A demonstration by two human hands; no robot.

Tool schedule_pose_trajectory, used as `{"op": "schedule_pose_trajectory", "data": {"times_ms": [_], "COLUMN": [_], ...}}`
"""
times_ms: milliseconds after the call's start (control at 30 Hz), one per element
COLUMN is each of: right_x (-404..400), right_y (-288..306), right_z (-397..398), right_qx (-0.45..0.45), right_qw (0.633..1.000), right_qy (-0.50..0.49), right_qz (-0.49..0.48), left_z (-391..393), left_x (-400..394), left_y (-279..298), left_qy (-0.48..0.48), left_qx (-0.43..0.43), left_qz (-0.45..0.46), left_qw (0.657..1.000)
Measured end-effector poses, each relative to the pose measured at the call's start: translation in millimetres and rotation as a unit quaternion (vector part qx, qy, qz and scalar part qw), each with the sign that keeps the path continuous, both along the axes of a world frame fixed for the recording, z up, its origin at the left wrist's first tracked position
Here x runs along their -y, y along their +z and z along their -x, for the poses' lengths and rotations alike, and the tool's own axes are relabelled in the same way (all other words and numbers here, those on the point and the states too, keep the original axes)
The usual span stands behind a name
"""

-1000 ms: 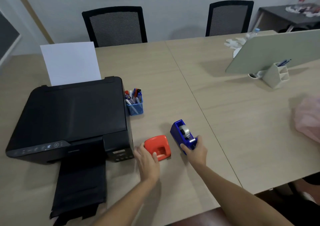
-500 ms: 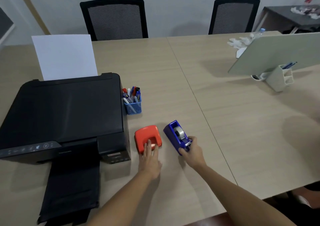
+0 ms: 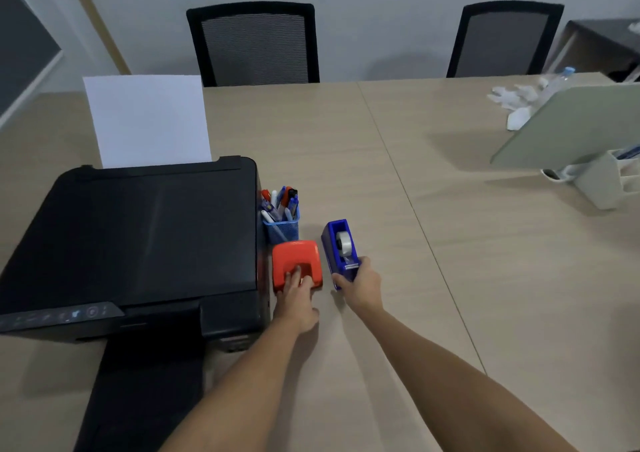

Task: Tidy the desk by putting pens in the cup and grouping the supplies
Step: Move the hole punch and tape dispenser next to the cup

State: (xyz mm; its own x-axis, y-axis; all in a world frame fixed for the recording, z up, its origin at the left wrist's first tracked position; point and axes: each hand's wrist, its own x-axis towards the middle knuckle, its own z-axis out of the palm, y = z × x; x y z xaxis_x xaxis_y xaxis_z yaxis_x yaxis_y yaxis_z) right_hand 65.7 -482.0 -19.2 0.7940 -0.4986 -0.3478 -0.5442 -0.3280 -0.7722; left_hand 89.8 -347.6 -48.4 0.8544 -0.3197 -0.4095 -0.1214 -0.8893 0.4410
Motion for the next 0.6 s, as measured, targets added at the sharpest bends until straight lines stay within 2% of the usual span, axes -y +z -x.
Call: {"op": "schedule_pose_trajectory", "data": {"times_ms": [333,600], "right_x": [-6,-7], "right_y": [-3,0], "right_z": [-30,-35], "right_qx": [-0.007,-0.033], "right_qw": [1.0,0.999], "right_qy": [0.009,0.023], "right_qz": [0.007,0.026], "left_z": [-3,-5], "left_x": [2,4], "left_y": [-1,5], "left_qy": [0.03,0.009], "left_qx": [0.017,-0.019], "left_qz": [-0.006,-0.03], "left_qw": [0.999,0.999]}}
